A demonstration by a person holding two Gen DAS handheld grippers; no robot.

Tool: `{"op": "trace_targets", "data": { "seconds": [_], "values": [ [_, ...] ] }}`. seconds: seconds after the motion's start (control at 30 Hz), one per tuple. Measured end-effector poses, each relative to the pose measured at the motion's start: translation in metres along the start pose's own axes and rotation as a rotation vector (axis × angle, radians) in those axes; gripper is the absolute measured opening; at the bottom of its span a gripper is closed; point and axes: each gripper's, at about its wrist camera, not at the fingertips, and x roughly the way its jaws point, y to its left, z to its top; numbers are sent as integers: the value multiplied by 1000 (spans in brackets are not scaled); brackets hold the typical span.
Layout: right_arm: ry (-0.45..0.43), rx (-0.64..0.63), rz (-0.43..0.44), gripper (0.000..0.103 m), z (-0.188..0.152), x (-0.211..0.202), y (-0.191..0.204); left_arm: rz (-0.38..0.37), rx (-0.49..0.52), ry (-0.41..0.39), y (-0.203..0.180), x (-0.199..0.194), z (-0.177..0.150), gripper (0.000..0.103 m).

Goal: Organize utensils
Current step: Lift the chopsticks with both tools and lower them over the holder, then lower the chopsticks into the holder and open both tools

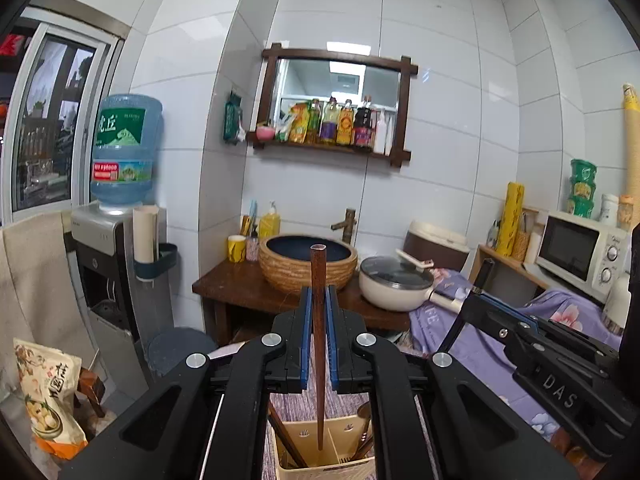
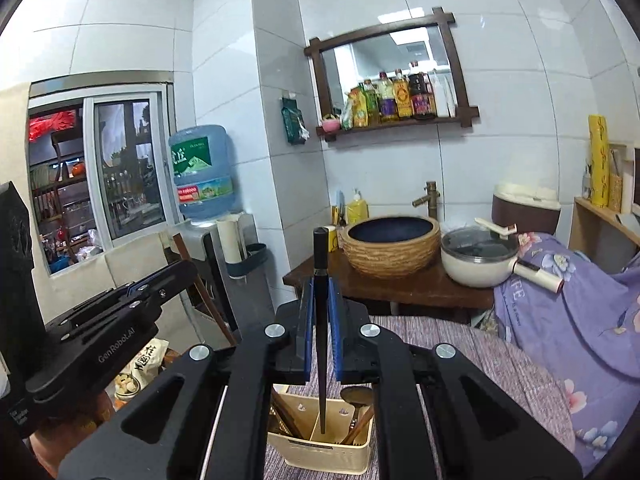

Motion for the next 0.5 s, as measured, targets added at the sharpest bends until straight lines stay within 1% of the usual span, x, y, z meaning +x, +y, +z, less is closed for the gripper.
{"op": "trace_targets", "data": {
  "seconds": [0.2,0.3,0.5],
  "values": [
    [72,-2,-33,8,-41,35,-6,22,4,75,7,28,-43,7],
    [96,-1,-49,8,-61,44,-9,26,0,118,12,40,-63,7],
    [152,15,-63,8,-87,61,-16,32,-10,176,19,57,-89,7]
  ]
}}
